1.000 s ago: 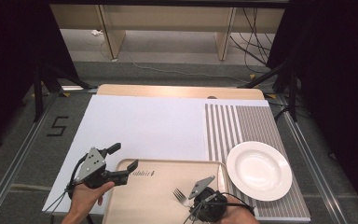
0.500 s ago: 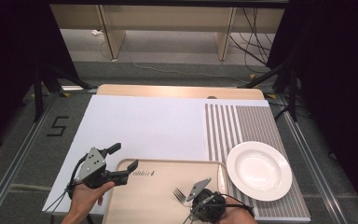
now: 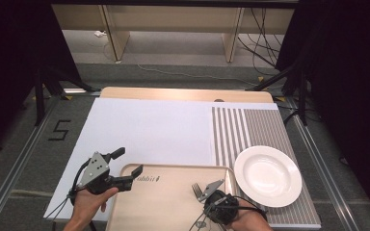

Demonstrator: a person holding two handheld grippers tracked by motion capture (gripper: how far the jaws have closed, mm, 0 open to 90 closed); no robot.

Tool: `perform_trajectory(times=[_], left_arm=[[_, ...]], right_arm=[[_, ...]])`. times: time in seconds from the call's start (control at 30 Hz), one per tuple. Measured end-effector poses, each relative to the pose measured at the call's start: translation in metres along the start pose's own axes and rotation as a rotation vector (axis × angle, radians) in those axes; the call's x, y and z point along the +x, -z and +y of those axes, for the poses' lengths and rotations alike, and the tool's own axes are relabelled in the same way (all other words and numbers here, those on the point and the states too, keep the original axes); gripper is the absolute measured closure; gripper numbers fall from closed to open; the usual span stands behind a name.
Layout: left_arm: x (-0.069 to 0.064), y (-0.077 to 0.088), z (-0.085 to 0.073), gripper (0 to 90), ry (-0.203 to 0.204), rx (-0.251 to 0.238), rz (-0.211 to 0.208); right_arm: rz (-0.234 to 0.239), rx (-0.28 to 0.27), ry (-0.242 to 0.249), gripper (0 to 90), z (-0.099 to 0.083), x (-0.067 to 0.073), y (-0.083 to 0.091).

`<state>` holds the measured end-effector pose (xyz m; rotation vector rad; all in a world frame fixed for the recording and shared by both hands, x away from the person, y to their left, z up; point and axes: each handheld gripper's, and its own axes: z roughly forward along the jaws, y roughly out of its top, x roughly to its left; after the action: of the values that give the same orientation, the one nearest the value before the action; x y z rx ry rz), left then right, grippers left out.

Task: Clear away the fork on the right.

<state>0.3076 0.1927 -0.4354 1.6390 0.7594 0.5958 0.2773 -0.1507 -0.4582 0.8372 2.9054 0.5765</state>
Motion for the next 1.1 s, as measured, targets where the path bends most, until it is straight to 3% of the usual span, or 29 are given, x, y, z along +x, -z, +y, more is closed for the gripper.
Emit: perform_trajectory(times=[0.6,1.0,1.1], left_arm=[[0.000,0.000,0.000,15.9,-0.002,0.001,0.000],[0.000,0.000,0.000,15.9,-0.001,-0.007,-0.003],[0.000,0.000,0.000,15.9,-0.004,-0.004,-0.001]], right_arm=[[-0.028,0.011,-0.098,90.0,-0.017,-0.027,0.009],[-0.026,0.004,-0.117,89.7,-0.021,-0.033,0.012],[-0.011,-0.017,-0.111,84.2,-0.021,-0.034,0.014]])
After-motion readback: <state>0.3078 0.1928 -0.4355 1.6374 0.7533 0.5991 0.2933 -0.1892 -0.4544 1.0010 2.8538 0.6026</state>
